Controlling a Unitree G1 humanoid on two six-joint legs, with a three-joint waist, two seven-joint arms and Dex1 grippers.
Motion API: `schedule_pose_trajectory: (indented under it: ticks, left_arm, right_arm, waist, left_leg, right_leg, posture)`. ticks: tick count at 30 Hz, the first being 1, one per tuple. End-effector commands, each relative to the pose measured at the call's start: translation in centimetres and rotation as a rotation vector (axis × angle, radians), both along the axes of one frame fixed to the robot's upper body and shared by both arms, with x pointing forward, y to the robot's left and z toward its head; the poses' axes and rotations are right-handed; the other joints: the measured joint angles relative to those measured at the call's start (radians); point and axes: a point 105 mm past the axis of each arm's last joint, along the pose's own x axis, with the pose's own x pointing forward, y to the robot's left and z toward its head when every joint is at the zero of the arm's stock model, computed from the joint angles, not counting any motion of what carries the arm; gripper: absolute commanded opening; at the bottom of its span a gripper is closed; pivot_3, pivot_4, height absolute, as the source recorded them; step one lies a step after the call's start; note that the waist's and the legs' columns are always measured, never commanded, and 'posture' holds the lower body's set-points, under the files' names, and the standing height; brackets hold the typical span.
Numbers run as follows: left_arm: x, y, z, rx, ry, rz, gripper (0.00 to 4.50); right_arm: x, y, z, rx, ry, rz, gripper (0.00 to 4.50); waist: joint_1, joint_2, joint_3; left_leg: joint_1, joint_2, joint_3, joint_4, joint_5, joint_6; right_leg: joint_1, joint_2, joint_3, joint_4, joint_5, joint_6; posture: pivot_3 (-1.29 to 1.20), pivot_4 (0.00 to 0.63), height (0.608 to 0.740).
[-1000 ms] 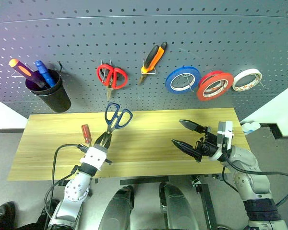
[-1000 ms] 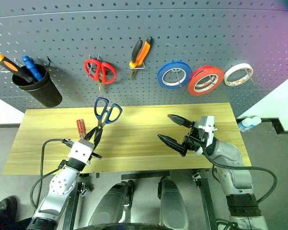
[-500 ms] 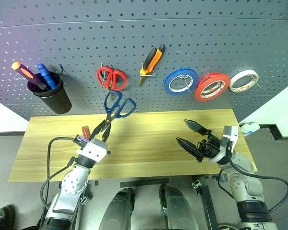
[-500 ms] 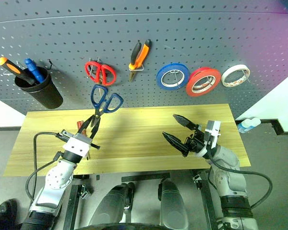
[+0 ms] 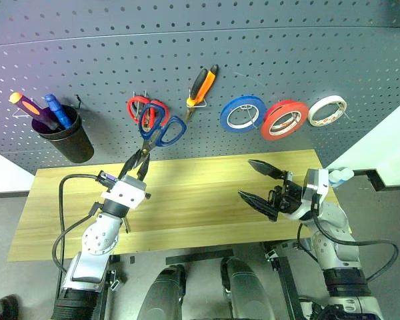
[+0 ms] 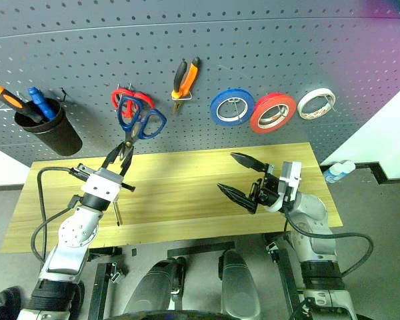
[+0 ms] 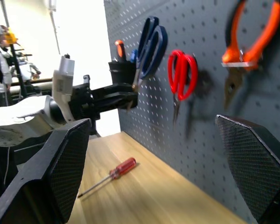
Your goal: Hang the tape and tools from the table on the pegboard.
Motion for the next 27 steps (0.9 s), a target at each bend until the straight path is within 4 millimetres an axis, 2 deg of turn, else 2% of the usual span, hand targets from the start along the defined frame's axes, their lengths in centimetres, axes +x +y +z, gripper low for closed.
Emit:
schedule_pose_trajectory:
  ticks: [1,12,27]
  left_arm:
    - [-0.5,0.3,2.1,0.003,-0.074,0.023,0.50]
    - [-1.4,0.2,2.7,0.012,-0.102,0.093,0.50]
    - [-2.0,2.1,0.4,-0.021,-0.042,0.210,0.50]
  right_arm:
    - [-0.2,-0.1,0.7,0.024,-0.041,0.001,4.50]
    - [0.3,-1.7,-1.5,-0.001,-0.003,-0.040,4.50]
    - [0.4,-1.8,-2.0,-0.033,0.014,-0.034,4.50]
  waist:
    - [-0.003,0.000,0.000]
    - [-0.009,0.000,-0.002]
    - [-0.009,0.000,-0.008]
  left_leg:
    - [0.000,0.000,0.000,0.001,0.000,0.000]
    - [0.002,0.000,0.002,0.002,0.000,0.000]
    - [0.003,0.000,0.002,0.002,0.000,0.000]
  right_leg:
    - [0.000,0.000,0.000,0.001,0.000,0.000]
    - [0.000,0.000,0.002,0.006,0.000,0.000]
    - [0.000,0.000,0.002,0.007,0.000,0.000]
  posture:
    - [-0.19,0.193,0.740]
    - [-0.19,0.185,0.740]
    - [-0.16,0.198,0.740]
